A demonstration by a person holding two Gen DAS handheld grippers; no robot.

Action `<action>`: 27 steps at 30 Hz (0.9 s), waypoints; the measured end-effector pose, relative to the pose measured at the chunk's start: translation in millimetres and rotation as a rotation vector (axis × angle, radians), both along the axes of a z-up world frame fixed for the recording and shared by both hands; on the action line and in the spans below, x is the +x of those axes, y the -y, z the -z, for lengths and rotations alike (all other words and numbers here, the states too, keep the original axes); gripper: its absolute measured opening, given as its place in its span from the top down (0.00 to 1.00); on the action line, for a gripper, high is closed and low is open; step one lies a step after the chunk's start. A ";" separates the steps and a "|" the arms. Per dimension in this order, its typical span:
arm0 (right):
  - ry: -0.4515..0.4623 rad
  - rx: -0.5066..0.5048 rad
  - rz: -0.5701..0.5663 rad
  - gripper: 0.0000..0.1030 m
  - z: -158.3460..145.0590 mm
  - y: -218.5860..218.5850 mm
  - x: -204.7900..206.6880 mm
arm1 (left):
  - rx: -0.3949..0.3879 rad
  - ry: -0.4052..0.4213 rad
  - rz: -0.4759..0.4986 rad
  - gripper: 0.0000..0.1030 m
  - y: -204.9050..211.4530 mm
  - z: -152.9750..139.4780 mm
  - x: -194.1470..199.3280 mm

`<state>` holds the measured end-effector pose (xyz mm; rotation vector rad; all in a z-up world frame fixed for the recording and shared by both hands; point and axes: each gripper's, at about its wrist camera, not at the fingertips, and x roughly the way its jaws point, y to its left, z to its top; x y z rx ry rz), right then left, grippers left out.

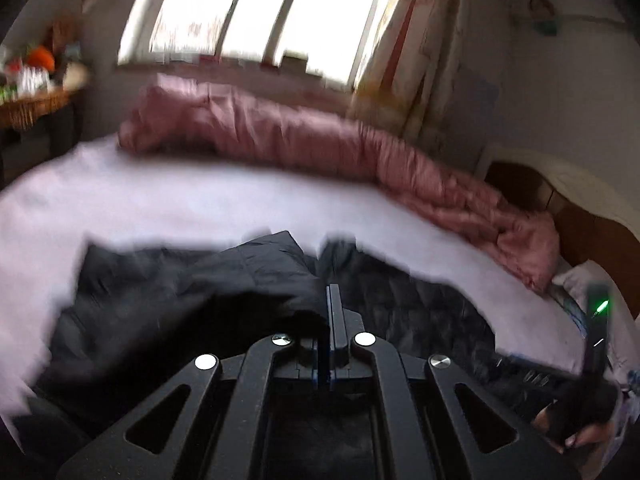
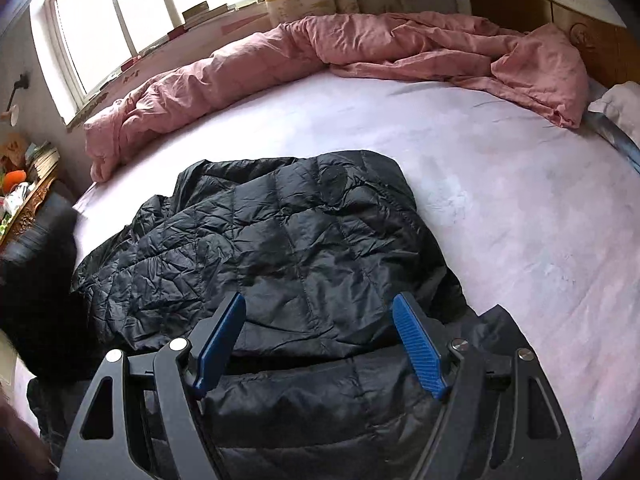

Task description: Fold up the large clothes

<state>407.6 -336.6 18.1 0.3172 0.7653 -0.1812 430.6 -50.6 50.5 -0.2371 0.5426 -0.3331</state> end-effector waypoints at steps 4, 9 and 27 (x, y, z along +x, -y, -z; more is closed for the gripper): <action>-0.009 -0.003 -0.010 0.24 0.6 -3.7 0.9 | 0.098 -0.139 -0.015 0.65 12.0 39.7 -0.3; -0.011 -0.004 -0.010 0.24 0.3 -5.0 0.6 | 0.076 -0.114 -0.028 0.48 -11.3 37.5 -30.7; 0.011 -0.089 -0.011 0.24 -9.7 -18.6 -4.6 | -0.067 -0.107 -0.439 0.28 -163.2 27.4 -29.8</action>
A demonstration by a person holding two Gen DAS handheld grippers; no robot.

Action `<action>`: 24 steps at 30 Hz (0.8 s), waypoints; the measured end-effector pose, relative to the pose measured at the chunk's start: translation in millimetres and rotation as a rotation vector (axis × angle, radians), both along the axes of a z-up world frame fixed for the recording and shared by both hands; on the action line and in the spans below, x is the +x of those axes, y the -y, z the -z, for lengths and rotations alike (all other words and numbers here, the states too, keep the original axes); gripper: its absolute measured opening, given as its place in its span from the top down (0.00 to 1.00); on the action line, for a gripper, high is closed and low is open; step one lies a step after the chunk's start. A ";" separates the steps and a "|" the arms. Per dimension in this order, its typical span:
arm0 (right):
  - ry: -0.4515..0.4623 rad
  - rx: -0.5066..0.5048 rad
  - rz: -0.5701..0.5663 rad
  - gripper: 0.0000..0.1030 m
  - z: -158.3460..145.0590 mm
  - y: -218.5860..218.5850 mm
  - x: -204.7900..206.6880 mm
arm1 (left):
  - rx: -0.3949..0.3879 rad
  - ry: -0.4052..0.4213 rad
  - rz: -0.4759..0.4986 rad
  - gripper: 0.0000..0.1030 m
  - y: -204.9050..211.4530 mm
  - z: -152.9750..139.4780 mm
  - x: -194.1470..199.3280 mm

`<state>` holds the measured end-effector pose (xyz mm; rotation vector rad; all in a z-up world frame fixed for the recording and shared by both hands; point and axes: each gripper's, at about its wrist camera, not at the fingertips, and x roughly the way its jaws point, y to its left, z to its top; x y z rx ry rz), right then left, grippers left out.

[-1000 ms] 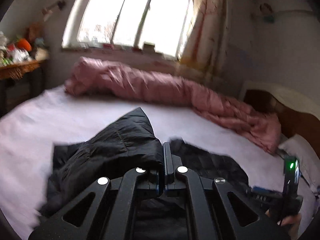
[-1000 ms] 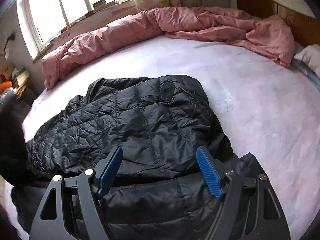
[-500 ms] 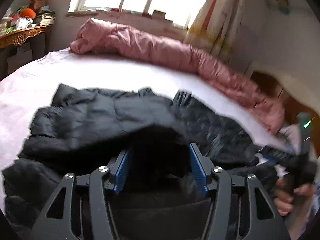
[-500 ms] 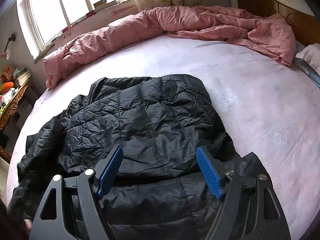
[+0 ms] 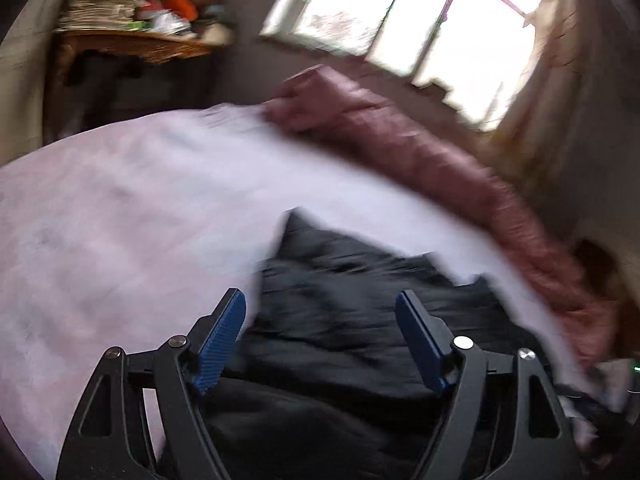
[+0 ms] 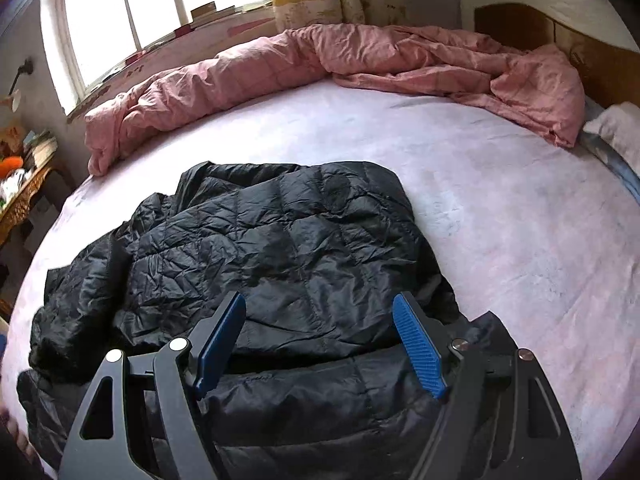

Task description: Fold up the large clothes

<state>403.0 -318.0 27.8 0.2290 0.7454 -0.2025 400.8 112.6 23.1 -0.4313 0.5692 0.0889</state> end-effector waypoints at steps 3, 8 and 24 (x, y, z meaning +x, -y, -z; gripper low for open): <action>0.003 -0.024 -0.019 0.24 -0.9 -8.7 -0.6 | -0.046 -0.050 0.035 0.28 -4.9 15.2 11.5; 0.011 -0.025 -0.005 0.24 -3.1 -6.1 -2.7 | -0.150 -0.085 0.073 0.77 -13.0 33.6 18.9; 0.080 0.105 -0.105 0.24 -14.9 -8.0 -13.0 | -0.086 0.278 0.534 0.93 92.6 -32.8 -41.8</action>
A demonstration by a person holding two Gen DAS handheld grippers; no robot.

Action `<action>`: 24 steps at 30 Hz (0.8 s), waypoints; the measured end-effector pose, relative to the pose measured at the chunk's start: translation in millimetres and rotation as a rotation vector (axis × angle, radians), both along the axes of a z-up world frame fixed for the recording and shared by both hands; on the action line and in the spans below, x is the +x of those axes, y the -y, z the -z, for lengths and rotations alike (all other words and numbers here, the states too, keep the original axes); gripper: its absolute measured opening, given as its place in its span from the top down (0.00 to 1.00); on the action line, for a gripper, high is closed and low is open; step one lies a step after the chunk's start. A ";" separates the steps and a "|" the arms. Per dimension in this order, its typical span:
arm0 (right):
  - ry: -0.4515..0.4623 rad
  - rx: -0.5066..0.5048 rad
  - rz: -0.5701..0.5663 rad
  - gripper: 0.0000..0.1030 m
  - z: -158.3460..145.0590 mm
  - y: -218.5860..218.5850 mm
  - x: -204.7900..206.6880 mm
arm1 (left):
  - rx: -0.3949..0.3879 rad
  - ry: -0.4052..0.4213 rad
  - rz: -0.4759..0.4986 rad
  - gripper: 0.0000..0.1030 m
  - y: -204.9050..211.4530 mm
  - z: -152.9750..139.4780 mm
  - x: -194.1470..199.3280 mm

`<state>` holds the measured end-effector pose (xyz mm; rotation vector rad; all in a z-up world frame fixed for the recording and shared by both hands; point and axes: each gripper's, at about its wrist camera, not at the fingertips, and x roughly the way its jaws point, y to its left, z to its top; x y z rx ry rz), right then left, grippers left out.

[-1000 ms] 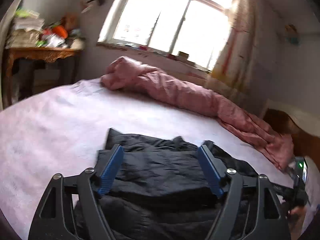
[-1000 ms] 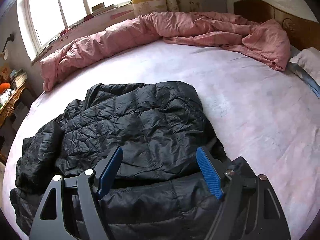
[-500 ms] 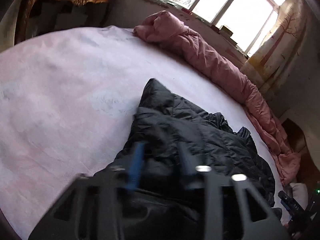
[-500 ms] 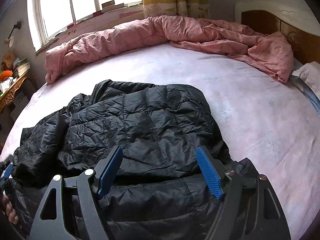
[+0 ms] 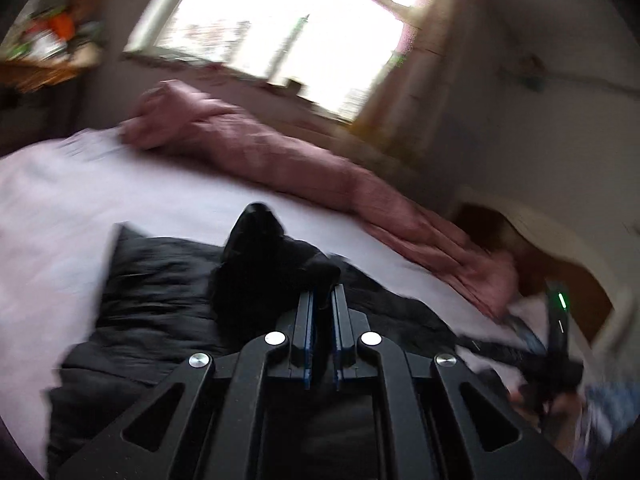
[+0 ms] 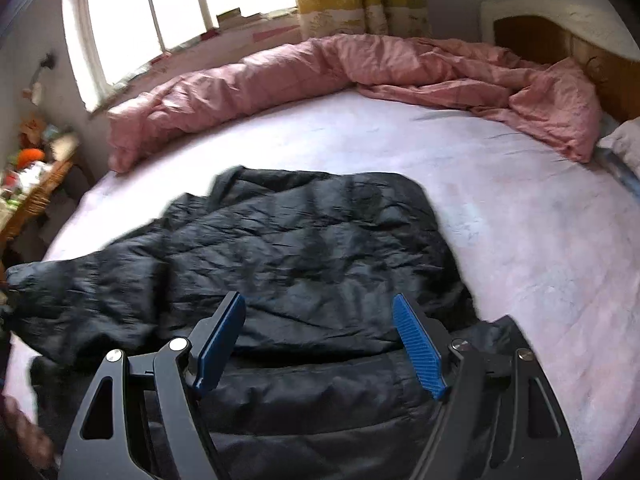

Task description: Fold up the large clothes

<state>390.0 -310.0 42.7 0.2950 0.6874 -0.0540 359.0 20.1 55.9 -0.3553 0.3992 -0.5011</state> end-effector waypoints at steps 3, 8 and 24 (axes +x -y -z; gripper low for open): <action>0.067 0.081 -0.069 0.24 -9.4 -0.5 -9.0 | 0.019 -0.035 0.139 0.93 35.7 7.3 0.3; 0.166 0.163 -0.215 0.24 -24.3 -11.2 -21.5 | 0.156 -0.120 0.188 0.93 81.8 34.2 9.0; 0.064 0.214 -0.507 0.72 -1.1 -81.4 -6.8 | 0.225 -0.102 0.245 0.93 104.0 46.8 5.7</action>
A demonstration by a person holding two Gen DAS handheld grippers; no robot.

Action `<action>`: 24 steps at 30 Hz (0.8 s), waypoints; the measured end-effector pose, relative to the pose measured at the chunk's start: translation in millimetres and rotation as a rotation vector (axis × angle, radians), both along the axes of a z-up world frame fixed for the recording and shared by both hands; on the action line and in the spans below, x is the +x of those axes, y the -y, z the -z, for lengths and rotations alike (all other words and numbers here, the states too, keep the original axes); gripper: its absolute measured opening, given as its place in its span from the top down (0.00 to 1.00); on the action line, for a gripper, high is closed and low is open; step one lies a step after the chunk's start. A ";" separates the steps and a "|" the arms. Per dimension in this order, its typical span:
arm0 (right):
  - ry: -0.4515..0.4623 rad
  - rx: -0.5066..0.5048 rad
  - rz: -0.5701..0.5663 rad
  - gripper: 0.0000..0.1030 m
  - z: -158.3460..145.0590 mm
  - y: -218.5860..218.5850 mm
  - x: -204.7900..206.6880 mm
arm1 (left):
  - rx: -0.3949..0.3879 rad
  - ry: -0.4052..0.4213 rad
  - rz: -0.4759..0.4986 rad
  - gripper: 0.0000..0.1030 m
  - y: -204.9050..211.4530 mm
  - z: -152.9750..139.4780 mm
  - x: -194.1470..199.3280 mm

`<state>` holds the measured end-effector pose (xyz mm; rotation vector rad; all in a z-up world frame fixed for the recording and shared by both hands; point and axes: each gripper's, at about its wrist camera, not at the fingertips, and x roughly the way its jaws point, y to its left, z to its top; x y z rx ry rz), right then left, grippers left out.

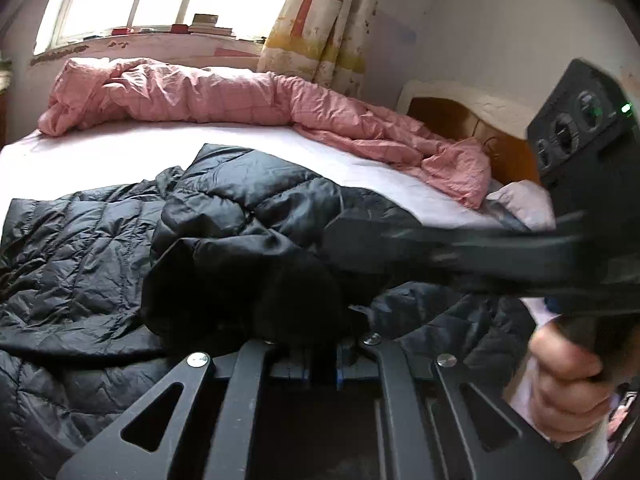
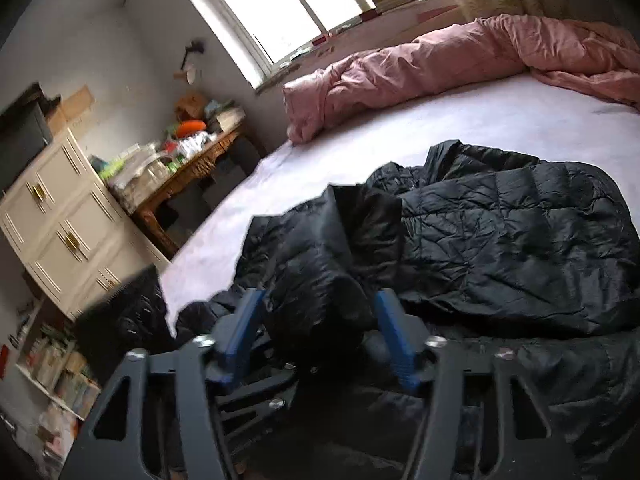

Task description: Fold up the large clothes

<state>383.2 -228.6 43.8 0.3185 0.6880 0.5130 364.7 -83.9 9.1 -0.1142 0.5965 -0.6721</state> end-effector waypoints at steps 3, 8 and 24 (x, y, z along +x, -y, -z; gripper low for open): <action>0.025 -0.026 0.102 0.91 -1.0 8.7 0.4 | -0.021 0.012 -0.001 0.78 -4.4 -4.2 -2.8; 0.144 -0.182 0.427 0.92 -18.0 47.6 -11.3 | 0.011 0.093 -0.047 0.51 -9.6 -14.9 -9.5; 0.030 -0.341 0.700 0.59 -3.3 122.3 5.8 | 0.072 -0.252 -0.670 0.47 -173.9 17.4 58.5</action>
